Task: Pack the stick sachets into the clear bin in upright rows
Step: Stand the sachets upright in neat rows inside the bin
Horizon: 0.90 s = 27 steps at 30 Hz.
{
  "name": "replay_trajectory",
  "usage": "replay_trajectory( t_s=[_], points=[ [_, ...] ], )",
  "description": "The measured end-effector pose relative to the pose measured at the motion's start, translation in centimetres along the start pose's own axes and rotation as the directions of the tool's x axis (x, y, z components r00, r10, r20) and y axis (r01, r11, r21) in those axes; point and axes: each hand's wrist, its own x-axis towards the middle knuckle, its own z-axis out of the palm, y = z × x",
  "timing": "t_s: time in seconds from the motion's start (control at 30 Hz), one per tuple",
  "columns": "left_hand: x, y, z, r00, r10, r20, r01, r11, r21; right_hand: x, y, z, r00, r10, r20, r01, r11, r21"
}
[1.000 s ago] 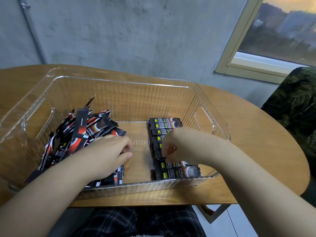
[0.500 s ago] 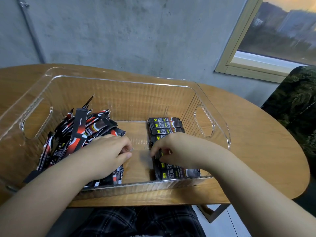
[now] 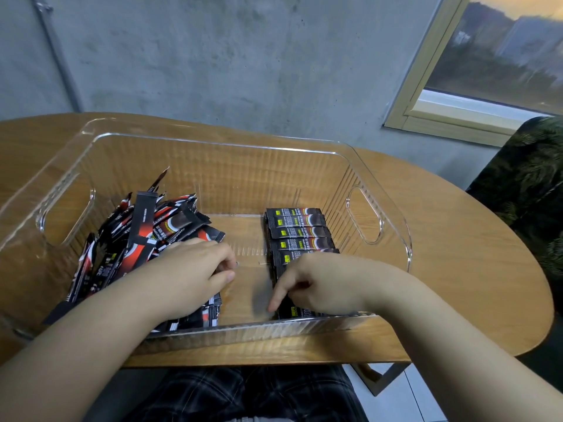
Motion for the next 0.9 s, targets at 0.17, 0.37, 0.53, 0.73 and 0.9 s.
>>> replay_trajectory(
  t_s=[0.17,0.37,0.53,0.73,0.9],
  points=[
    [0.0,0.2,0.0,1.0,-0.002,0.004,0.002,1.0,-0.002,-0.2,0.9,0.0,0.999,0.032,-0.017,-0.031,0.996,0.088],
    [0.2,0.8,0.0,1.0,0.01,0.018,-0.01,0.999,0.036,0.7,2.1,-0.4,0.811,0.258,-0.526,-0.183,0.964,0.191],
    [0.1,1.3,-0.1,1.0,0.003,0.027,-0.004,0.998,0.063,1.1,2.3,0.0,0.721,0.352,-0.597,-0.205,0.931,0.301],
    [0.7,3.0,0.5,0.998,0.027,0.051,-0.033,0.992,0.125,0.0,3.6,-0.2,0.704,0.383,-0.598,-0.24,0.921,0.308],
    [1.3,4.3,1.3,0.996,0.033,0.08,-0.049,0.976,0.214,-1.1,4.9,-0.6,0.7,0.408,-0.586,-0.261,0.91,0.322]
  ],
)
